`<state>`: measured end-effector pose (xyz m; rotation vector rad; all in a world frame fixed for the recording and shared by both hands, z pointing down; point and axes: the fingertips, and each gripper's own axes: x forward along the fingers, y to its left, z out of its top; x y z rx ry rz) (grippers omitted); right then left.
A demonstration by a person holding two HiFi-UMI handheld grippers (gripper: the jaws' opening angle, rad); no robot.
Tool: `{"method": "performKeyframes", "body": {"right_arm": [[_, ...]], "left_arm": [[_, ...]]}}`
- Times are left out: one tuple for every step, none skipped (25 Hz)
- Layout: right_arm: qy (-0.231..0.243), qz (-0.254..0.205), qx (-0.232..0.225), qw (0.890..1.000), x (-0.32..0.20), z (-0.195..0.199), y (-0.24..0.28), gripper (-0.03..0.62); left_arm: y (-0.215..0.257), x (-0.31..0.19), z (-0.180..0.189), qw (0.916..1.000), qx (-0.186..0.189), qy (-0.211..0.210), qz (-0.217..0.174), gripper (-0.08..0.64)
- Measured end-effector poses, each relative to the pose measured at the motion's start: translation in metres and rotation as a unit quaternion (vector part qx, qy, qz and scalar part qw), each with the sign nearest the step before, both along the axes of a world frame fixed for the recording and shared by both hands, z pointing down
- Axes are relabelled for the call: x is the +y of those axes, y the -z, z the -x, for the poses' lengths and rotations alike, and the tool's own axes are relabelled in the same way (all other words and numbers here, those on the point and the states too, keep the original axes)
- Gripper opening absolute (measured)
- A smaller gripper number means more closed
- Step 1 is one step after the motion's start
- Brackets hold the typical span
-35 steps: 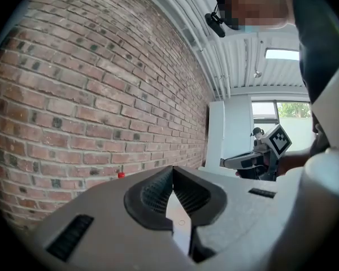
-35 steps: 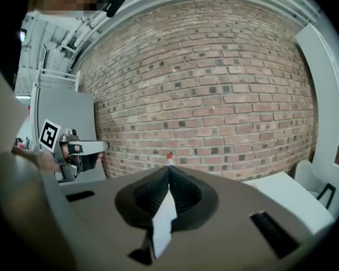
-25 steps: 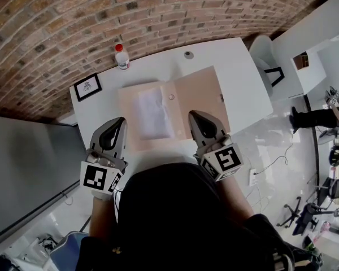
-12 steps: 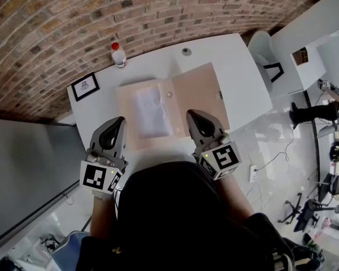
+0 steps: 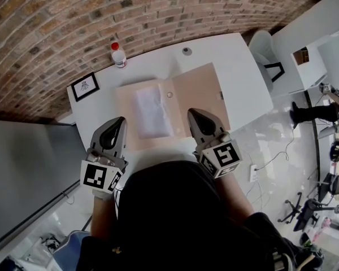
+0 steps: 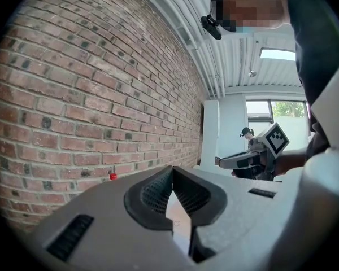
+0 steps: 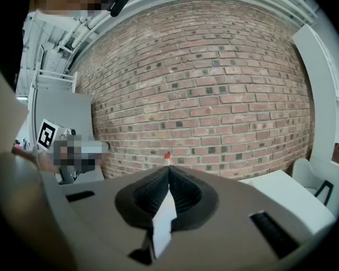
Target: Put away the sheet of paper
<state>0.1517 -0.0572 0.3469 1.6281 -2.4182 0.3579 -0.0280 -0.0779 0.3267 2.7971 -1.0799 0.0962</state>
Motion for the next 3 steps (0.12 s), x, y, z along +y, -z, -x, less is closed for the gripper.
{"method": "performKeyframes", "body": {"right_arm": [[-0.001,0.001,0.0,1.0,-0.0008,-0.0002,-0.0013,0.011],[-0.001,0.002,0.0,1.0,-0.0015,-0.0002,-0.0027,0.011],[-0.002,0.003,0.0,1.0,-0.0021,-0.0001,-0.0041,0.011]], "left_arm": [[-0.0005,-0.0008,-0.0005,1.0,-0.001,-0.001,0.0,0.003],[-0.0012,-0.0015,-0.0008,1.0,-0.001,-0.001,0.0,0.003],[-0.0018,-0.0022,-0.0011,1.0,-0.002,-0.001,0.0,0.003]]}}
